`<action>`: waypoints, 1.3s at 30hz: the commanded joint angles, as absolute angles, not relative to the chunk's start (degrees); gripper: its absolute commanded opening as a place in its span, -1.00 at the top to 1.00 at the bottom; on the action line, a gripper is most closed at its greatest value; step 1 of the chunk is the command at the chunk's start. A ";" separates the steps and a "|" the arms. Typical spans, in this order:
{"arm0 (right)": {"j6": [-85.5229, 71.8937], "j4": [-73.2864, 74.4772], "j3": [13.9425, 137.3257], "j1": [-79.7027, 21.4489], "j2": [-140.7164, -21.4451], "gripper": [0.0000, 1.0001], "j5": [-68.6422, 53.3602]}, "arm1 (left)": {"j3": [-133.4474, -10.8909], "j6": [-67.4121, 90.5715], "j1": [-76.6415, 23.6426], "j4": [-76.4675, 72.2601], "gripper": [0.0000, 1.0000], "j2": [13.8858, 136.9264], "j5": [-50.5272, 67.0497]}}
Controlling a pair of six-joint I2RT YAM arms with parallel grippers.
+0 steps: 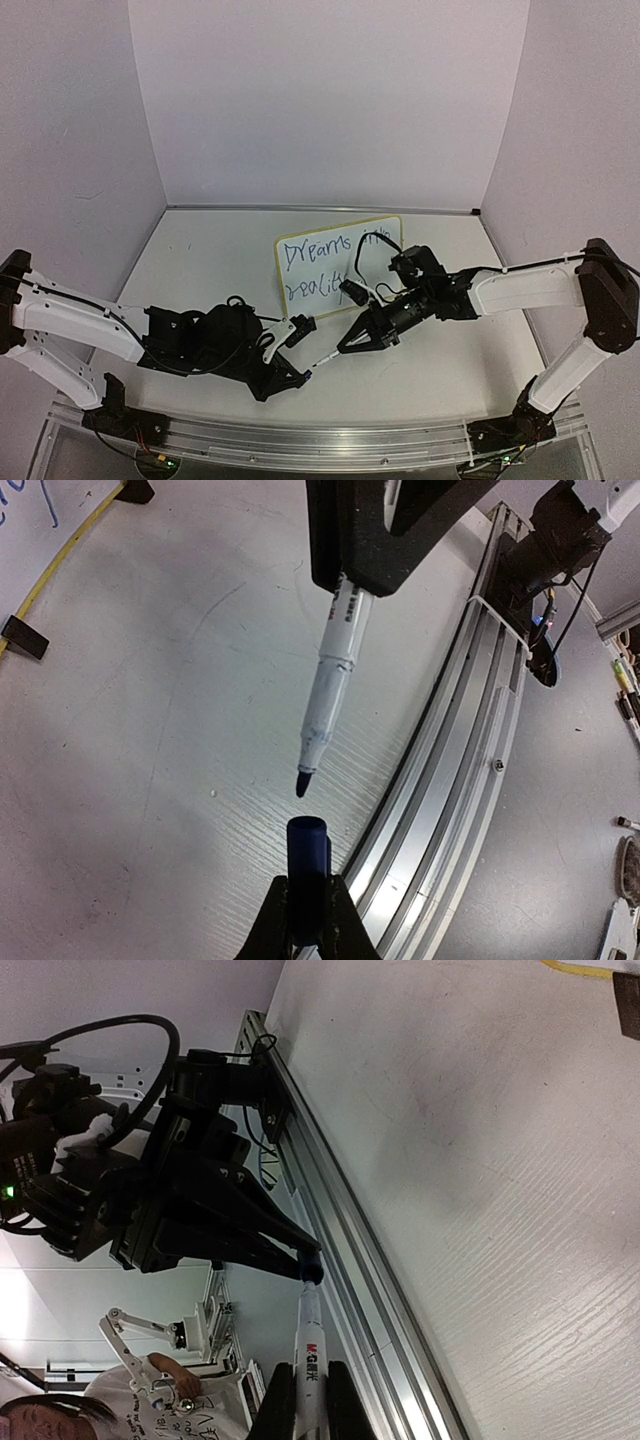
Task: Write a sentence on the whiteboard
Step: Insert the whiteboard marker without the cap into the pen cap.
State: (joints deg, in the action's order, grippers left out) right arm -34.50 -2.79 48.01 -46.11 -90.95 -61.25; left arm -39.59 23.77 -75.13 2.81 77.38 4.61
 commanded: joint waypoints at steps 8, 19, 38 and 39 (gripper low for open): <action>-33.45 -3.37 50.00 -47.41 -92.82 1.00 -63.36 | -39.09 22.96 -75.41 0.55 1.00 76.12 5.34; -33.35 -3.34 50.26 -47.53 -93.00 1.00 -63.57 | -39.37 22.68 -75.38 0.37 1.00 76.55 5.91; -32.38 -3.51 51.52 -48.75 -95.77 1.00 -66.86 | -39.23 22.30 -75.40 0.26 1.00 76.04 6.85; -32.29 -3.56 51.62 -48.77 -95.93 1.00 -67.33 | -39.29 22.22 -75.40 0.24 1.00 76.02 7.02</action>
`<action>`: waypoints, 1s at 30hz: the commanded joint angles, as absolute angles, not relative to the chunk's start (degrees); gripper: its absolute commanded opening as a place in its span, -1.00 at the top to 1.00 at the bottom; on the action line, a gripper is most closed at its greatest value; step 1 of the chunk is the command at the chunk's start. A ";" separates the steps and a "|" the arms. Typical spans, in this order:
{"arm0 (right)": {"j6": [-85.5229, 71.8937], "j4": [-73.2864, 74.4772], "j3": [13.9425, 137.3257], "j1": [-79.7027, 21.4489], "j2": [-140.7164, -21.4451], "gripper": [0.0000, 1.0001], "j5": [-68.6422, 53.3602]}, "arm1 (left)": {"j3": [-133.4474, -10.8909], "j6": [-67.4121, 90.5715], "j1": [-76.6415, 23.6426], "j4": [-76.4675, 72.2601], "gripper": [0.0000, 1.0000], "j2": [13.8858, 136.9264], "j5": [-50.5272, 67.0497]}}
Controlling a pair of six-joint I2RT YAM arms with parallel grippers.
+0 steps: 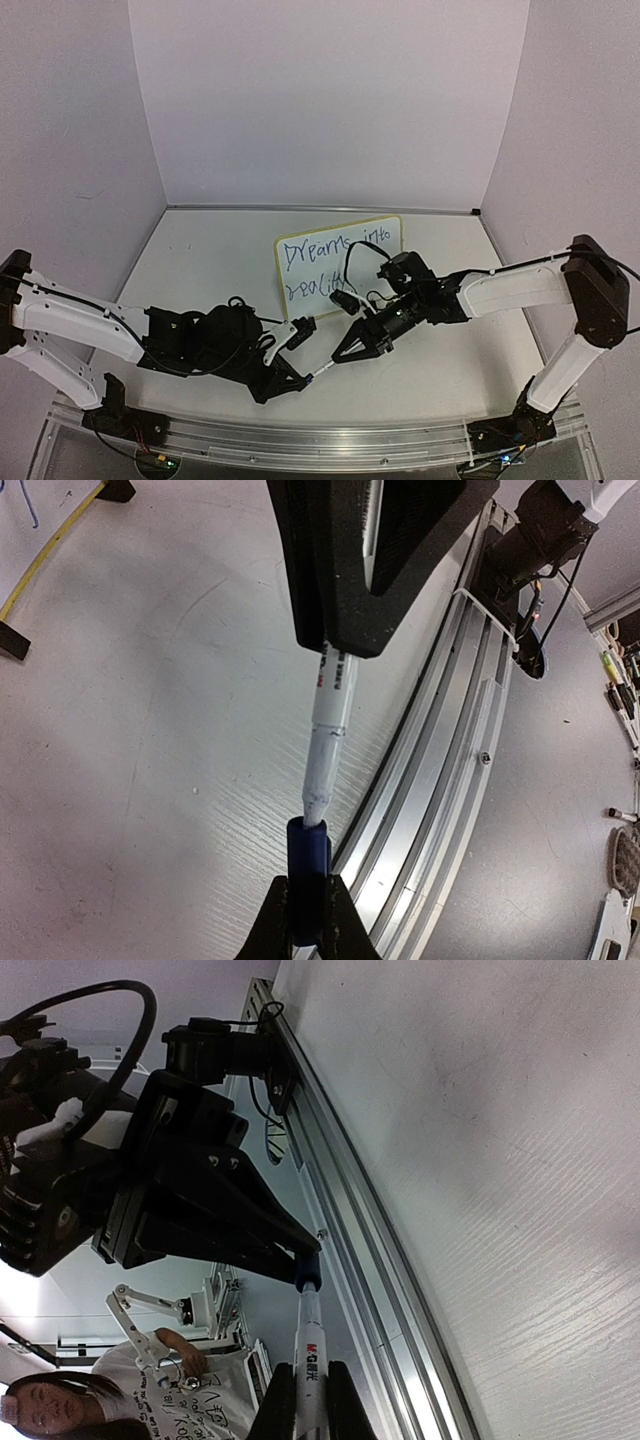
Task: Write a sentence on the whiteboard
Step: Insert the whiteboard marker without the cap into the pen cap.
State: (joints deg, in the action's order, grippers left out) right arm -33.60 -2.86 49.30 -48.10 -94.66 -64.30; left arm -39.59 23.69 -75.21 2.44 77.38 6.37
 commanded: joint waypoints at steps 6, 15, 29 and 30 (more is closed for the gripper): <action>-31.90 -3.60 52.58 -48.86 -96.65 1.00 -69.85 | -39.83 21.76 -75.40 0.46 1.00 75.15 7.69; -31.42 -3.65 54.11 -50.22 -98.12 1.00 -71.21 | -41.28 21.38 -75.40 1.83 1.00 72.95 8.53; -30.83 -3.65 55.13 -52.06 -97.83 1.00 -70.55 | -46.29 21.17 -75.32 1.92 1.00 74.53 11.83; -30.78 -3.61 55.11 -52.17 -97.75 1.00 -70.57 | -46.55 21.24 -75.32 1.76 1.00 74.79 12.06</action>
